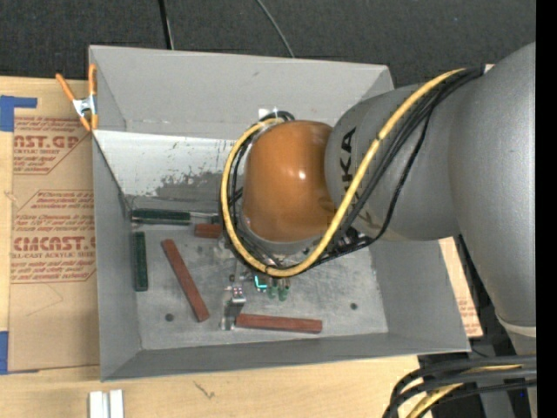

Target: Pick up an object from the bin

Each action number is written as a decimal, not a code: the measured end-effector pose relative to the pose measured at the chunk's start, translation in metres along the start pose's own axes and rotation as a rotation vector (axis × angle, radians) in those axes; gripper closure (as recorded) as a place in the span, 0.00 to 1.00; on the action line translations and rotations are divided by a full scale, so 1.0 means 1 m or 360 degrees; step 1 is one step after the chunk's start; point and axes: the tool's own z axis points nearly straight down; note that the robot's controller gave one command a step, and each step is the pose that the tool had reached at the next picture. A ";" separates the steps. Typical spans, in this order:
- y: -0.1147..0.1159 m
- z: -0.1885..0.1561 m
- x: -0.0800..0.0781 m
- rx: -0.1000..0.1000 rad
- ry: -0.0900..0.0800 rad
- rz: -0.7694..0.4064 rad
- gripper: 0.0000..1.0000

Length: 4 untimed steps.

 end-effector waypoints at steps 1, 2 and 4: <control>-0.001 -0.004 -0.002 -0.0002 -0.0012 0.0003 0.00; -0.029 0.026 -0.004 -0.0004 -0.0020 -0.0139 0.00; -0.071 0.086 0.009 -0.0007 -0.0038 -0.0166 1.00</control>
Offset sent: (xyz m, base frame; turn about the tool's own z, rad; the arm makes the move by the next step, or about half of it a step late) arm 0.0042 -0.0899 -0.0858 -0.2298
